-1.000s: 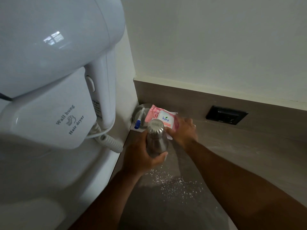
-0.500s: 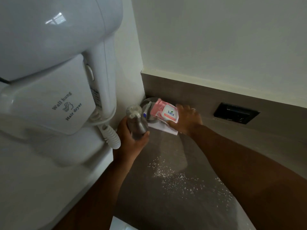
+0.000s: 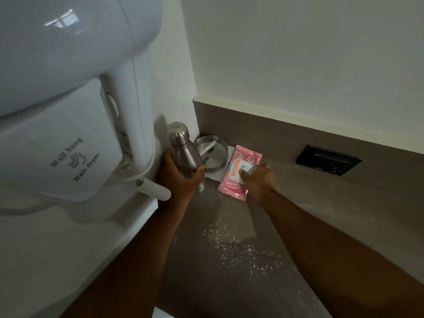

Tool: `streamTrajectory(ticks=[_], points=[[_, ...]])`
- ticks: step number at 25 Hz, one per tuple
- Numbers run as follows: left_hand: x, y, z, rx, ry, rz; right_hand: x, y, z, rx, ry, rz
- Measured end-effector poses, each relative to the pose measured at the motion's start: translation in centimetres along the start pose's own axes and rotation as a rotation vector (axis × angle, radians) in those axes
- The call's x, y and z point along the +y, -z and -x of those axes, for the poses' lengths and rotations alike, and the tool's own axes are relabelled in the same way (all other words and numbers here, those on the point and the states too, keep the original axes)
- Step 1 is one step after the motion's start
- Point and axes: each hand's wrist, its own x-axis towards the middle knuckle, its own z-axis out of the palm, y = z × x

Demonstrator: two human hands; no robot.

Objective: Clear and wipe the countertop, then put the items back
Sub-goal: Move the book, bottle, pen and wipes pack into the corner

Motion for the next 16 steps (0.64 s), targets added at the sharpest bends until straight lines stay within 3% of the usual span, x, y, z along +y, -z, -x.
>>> streamTrajectory(ticks=[7, 13, 16], points=[[-0.7, -0.4, -0.4, -0.018, -0.044, -0.011, -2.4, -1.5, -1.8, 0.016, -0.125, -0.168], [-1.7, -0.2, 0.3, -0.050, -0.063, 0.062, -0.5, -1.3, -0.4, 0.032, -0.107, -0.352], [-2.9, -0.3, 0.7, -0.063, -0.067, 0.006, 0.0, -0.8, 2.1, 0.084, -0.099, -0.291]])
